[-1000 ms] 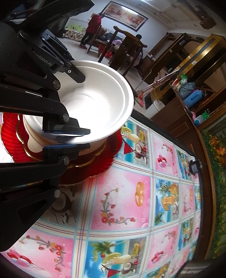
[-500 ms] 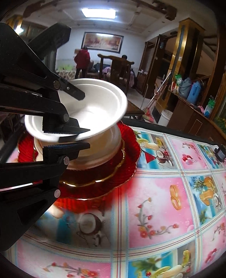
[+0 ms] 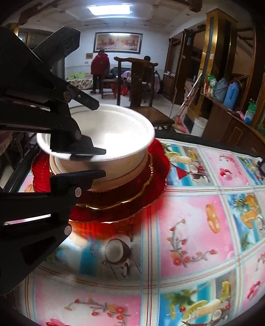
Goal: Organize plates and bowls
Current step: 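Open both grippers to release the white dishes on the red stack, then move the right gripper to the beige bowl and grasp its rim, then lift the beige bowl with the right gripper toward the left gripper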
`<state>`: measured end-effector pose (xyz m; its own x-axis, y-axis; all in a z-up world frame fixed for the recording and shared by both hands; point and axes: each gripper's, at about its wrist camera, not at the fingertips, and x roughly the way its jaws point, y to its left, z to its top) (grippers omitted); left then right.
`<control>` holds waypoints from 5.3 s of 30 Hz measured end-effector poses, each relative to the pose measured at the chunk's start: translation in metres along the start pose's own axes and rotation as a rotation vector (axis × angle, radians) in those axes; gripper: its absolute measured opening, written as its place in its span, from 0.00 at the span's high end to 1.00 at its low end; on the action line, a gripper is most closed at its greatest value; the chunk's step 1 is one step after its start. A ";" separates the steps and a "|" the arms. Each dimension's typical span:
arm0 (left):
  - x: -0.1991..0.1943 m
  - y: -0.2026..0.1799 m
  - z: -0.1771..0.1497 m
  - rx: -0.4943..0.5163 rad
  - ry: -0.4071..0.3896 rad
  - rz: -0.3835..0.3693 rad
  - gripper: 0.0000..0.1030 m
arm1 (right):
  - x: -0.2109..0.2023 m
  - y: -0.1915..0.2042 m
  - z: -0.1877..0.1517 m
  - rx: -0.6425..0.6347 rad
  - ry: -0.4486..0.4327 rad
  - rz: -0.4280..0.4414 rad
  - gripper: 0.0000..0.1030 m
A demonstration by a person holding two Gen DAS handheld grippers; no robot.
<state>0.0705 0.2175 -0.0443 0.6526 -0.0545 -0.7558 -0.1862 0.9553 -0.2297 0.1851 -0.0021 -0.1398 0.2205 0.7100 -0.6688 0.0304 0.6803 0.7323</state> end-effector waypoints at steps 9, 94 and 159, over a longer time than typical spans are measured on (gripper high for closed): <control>-0.002 -0.011 -0.002 0.037 -0.020 0.037 0.69 | -0.015 0.002 -0.003 -0.035 -0.044 0.017 0.68; 0.050 -0.429 -0.039 0.685 -0.133 0.075 0.42 | -0.373 -0.340 0.065 0.334 -0.852 -0.057 0.69; 0.191 -0.489 -0.004 0.453 0.210 -0.102 0.39 | -0.343 -0.345 0.121 0.256 -0.777 -0.197 0.64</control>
<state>0.2829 -0.2610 -0.0792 0.4808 -0.1667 -0.8608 0.2383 0.9697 -0.0547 0.2165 -0.5023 -0.1480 0.7938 0.1914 -0.5773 0.3384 0.6497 0.6808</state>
